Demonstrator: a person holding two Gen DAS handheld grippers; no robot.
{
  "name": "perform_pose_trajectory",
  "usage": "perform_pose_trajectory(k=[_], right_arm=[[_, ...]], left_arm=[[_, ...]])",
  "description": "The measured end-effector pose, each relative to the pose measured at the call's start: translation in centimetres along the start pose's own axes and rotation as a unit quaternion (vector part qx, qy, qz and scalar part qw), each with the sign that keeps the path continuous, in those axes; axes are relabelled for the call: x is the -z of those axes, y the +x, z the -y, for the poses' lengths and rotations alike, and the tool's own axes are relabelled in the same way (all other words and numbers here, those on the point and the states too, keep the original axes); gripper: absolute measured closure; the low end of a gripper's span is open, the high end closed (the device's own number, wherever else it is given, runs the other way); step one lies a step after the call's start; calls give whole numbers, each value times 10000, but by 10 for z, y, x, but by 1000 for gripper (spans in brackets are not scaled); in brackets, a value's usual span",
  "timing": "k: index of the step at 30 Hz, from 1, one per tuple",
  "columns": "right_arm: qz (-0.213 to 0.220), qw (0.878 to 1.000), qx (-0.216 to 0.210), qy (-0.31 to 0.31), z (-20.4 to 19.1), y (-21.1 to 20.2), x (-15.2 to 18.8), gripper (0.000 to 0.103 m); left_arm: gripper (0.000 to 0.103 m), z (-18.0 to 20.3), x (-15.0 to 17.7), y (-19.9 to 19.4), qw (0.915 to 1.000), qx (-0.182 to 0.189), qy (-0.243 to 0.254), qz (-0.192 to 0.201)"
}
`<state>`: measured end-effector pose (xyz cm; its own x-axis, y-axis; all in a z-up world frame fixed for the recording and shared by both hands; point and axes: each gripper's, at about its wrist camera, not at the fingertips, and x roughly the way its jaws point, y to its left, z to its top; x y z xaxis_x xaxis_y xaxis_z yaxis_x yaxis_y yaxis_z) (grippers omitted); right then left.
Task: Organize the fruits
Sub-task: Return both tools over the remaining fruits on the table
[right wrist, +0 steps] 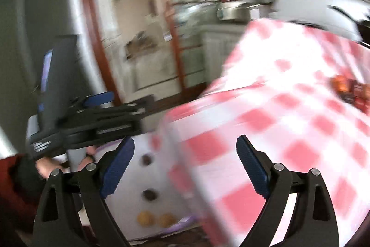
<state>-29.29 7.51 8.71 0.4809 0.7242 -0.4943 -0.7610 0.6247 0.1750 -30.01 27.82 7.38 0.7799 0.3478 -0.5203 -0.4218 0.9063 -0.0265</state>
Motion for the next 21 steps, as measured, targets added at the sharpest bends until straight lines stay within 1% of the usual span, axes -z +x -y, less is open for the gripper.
perform_pose_trajectory(k=[2, 4, 6, 7, 8, 9, 10, 11, 12, 13, 15, 16, 18, 19, 21], right_arm=[[166, 9982, 445, 364, 39, -16, -5, 16], [256, 9931, 847, 764, 78, -30, -5, 16], [295, 9858, 1233, 1101, 112, -37, -6, 16], [307, 9794, 1478, 1338, 138, -46, -6, 16], [298, 9722, 1703, 1579, 162, -52, -6, 16], [285, 9662, 1866, 1757, 181, -61, -5, 16], [245, 9550, 2139, 2042, 206, -68, -2, 16], [204, 9443, 2362, 2283, 231, -70, 2, 16], [161, 9349, 2519, 2497, 254, -74, 7, 16], [91, 9246, 2635, 2748, 281, -77, 12, 16], [28, 9075, 2803, 3130, 326, -76, 22, 16], [24, 8965, 2934, 3321, 350, -80, 28, 16], [71, 8791, 3190, 3542, 385, -83, 33, 16], [90, 8758, 3249, 3568, 396, -82, 34, 16], [88, 8701, 3422, 3545, 421, -76, 31, 16]], left_arm=[[1, 36, -17, 5, 9991, 408, 110, 89], [1, 79, -32, 18, 9953, 955, 186, 9], [1, 112, -37, 30, 9907, 1336, 240, -82], [1, 135, -43, 42, 9873, 1556, 275, -150], [1, 152, -43, 52, 9847, 1699, 306, -217], [1, 181, -46, 72, 9804, 1894, 365, -390], [2, 195, -44, 83, 9778, 1994, 386, -521], [2, 217, -44, 102, 9737, 2123, 380, -732], [2, 234, -44, 116, 9709, 2198, 356, -877], [2, 258, -45, 139, 9659, 2311, 294, -1134], [2, 283, -43, 164, 9590, 2442, 180, -1426], [2, 293, -43, 172, 9573, 2480, 121, -1478], [2, 316, -47, 195, 9551, 2520, 20, -1555], [2, 325, -51, 204, 9542, 2542, -12, -1577], [2, 330, -55, 211, 9518, 2647, -84, -1548]])
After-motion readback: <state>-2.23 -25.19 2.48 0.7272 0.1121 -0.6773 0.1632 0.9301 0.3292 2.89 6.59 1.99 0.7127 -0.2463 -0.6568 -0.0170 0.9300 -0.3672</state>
